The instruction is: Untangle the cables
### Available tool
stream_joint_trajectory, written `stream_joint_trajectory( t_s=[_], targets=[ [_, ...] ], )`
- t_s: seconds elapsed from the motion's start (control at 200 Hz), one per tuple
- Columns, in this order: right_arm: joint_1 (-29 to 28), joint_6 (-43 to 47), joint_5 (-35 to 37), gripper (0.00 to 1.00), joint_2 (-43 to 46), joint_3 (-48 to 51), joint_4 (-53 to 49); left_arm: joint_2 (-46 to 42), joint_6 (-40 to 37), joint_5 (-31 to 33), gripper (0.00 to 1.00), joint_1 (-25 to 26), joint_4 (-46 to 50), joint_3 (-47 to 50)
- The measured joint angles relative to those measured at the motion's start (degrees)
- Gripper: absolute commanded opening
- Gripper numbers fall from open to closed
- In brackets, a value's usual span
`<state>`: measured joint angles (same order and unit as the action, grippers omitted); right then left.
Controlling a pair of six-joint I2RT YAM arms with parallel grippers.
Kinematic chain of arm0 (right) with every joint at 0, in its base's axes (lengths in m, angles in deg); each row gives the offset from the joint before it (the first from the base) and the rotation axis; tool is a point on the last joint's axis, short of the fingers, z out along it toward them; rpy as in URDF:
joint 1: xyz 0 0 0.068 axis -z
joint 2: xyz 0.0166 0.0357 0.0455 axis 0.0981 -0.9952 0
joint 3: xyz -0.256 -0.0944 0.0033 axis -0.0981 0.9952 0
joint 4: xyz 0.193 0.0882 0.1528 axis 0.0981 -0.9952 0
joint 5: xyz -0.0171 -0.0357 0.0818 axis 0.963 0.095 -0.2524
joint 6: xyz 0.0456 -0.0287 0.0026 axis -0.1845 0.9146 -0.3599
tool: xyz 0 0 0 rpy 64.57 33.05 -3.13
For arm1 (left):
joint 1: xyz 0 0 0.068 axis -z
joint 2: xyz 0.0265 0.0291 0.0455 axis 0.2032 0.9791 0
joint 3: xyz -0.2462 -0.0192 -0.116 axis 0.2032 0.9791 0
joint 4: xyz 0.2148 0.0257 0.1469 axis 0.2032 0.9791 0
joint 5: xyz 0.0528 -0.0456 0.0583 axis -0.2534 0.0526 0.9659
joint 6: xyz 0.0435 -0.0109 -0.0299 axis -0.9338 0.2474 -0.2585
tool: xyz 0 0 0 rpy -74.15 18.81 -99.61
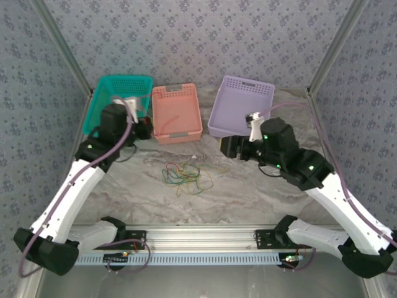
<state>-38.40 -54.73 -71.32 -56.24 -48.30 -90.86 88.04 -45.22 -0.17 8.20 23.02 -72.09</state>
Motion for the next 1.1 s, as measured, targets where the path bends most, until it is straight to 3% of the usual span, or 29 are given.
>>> stream_joint_trajectory(
  t_s=[0.18,0.43,0.45,0.495,0.515,0.595,0.729,0.934,1.099],
  targets=[
    [-7.8,0.2,2.4,0.71,-6.0,0.2,4.6,4.2,0.2,-3.2,0.0,-16.0,-0.2,-1.1],
    [-12.0,0.7,4.5,0.71,-10.0,0.4,8.3,22.2,1.7,-7.4,0.0,-25.4,-3.1,-9.6],
    [-12.0,0.7,4.5,0.71,-10.0,0.4,8.6,23.8,2.0,-7.8,0.06,-25.9,-3.5,-10.3],
    [-12.0,0.7,4.8,0.72,-9.9,0.6,9.3,27.1,2.5,-8.8,0.39,-26.7,-4.0,-11.8],
    [-12.0,0.7,4.9,0.72,-9.9,0.7,9.5,28.5,2.8,-9.2,0.49,-27.0,-4.0,-12.6],
    [-12.0,0.7,5.1,0.72,-9.9,1.7,10.3,34.6,3.2,-10.5,0.59,-27.5,-2.8,-17.1],
    [-11.8,0.7,5.1,0.72,-9.9,3.7,11.1,40.5,3.3,-10.8,0.59,-26.7,-1.6,-19.9],
    [-11.7,0.6,5.1,0.72,-10.0,6.0,12.0,42.7,1.4,-11.0,0.45,-23.5,-0.8,-20.2],
    [-11.7,0.6,5.2,0.72,-9.9,6.9,12.6,49.2,-0.5,-10.0,0.41,-19.5,0.3,-23.4]
  ],
)
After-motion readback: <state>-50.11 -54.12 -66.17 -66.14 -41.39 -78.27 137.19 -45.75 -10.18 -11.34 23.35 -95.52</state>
